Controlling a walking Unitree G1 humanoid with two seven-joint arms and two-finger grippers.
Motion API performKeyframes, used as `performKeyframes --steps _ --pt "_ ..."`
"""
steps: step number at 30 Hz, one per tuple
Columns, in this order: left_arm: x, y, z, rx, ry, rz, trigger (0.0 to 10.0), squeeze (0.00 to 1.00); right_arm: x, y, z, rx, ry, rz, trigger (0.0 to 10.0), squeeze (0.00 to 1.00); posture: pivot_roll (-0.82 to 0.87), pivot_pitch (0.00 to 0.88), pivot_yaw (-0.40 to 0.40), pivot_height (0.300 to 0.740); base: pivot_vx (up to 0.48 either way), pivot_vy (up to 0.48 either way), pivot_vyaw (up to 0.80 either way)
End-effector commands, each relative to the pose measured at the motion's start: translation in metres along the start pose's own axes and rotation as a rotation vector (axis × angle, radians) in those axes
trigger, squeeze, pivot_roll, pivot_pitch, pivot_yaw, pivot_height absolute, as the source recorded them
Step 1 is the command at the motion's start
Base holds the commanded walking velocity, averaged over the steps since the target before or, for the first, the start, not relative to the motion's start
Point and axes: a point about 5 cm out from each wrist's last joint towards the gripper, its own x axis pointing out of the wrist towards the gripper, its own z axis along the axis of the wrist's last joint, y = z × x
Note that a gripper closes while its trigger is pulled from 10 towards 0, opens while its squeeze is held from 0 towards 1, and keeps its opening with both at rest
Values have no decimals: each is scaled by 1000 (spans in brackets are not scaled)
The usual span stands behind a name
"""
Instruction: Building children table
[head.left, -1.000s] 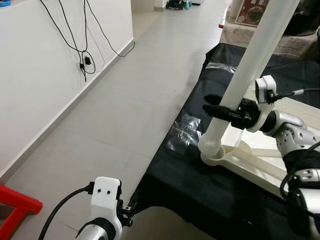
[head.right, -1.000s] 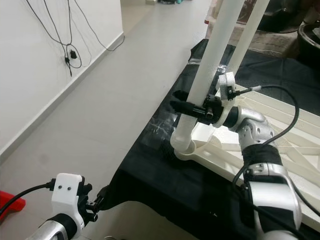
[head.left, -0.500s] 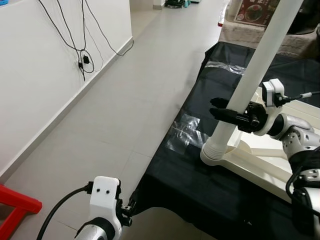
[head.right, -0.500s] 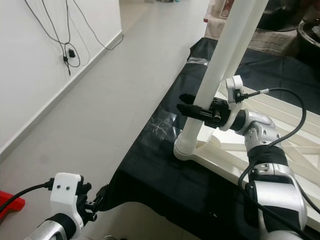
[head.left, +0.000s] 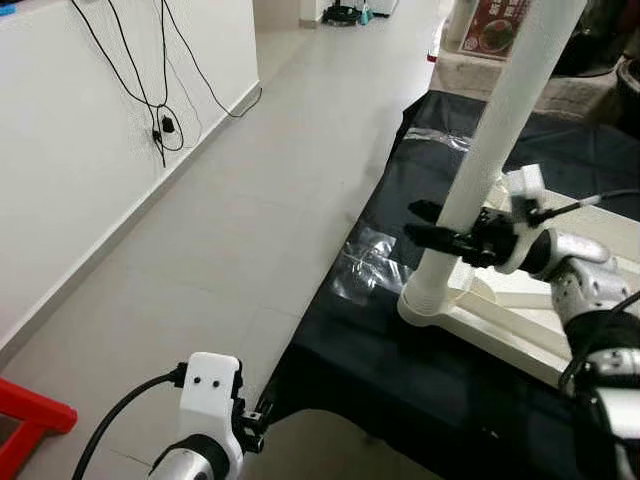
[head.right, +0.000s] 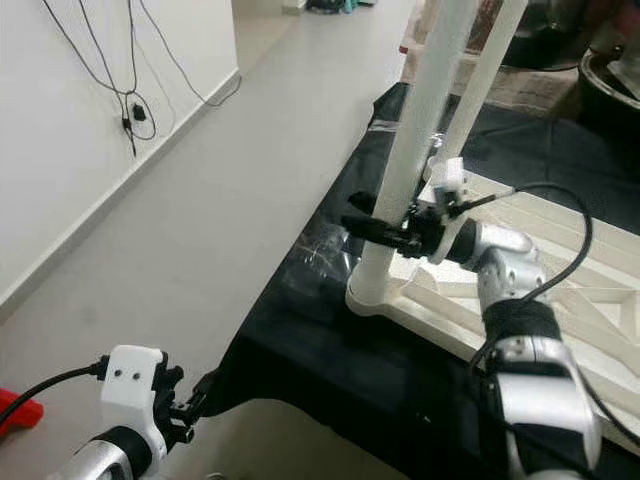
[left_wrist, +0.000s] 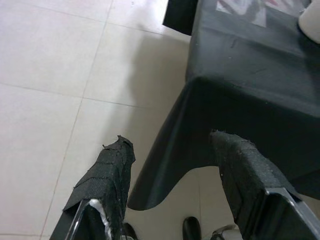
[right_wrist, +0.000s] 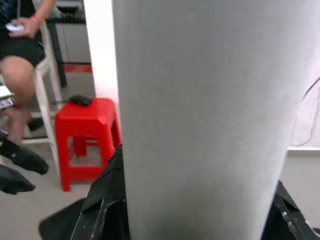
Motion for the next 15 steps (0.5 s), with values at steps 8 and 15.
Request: performKeyframes --steps 8,15 --pt "2 1 -4 2 15 0 10000 0 13 5 -38 42 145 -234 10000 0 164 159 -19 740 0 0 0" --pt "3 1 -4 3 14 1 10000 0 14 -8 -47 141 121 -556 10000 0 163 155 -24 740 0 0 0"
